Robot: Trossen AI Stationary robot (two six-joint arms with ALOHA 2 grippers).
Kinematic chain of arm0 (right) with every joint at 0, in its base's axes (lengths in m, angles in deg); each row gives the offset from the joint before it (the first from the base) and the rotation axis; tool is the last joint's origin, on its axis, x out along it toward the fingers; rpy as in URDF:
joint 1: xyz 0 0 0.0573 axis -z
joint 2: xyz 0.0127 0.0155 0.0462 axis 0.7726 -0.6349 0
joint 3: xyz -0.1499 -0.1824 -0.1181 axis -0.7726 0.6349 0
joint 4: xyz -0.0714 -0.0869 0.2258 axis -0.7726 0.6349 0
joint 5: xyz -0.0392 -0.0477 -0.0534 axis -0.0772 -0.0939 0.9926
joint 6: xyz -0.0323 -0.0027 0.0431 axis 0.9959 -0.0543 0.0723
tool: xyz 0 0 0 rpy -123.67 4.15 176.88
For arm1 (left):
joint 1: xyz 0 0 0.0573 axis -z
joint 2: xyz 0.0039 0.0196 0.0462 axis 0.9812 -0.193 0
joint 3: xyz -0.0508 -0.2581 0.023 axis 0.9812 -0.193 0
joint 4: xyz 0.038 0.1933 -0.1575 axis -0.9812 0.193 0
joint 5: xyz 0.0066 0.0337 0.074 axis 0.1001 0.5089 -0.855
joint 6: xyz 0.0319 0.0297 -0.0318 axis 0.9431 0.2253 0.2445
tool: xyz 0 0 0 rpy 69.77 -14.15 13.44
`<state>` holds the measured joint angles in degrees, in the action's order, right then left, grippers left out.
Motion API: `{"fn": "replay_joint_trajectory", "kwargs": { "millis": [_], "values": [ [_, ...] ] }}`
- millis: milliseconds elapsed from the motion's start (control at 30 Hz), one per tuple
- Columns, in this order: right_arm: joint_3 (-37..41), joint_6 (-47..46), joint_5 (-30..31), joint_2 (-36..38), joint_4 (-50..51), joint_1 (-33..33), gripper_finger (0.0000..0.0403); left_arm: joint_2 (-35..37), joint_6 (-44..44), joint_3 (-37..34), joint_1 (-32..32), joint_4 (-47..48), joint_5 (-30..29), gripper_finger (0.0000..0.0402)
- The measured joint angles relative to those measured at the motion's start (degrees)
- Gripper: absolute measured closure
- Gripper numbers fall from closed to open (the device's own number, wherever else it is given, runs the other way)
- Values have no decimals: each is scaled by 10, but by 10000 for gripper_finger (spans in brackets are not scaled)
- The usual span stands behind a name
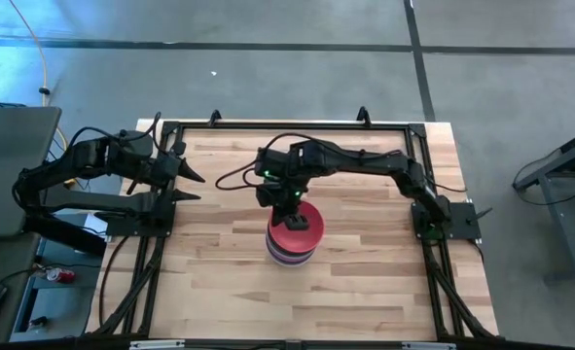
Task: Nest bowls inside each other
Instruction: Stack the orange bowl on top of the black bowl, then return to Home Position
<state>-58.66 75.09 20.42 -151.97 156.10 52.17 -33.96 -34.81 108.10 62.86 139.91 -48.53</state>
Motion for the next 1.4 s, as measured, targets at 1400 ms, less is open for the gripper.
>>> {"fn": "replay_joint_trajectory", "kwargs": {
  "millis": [1400],
  "values": [
    [-2,88,-1,256,22,9,329,8,37,0,1,-181,42,195]
  ]
}}
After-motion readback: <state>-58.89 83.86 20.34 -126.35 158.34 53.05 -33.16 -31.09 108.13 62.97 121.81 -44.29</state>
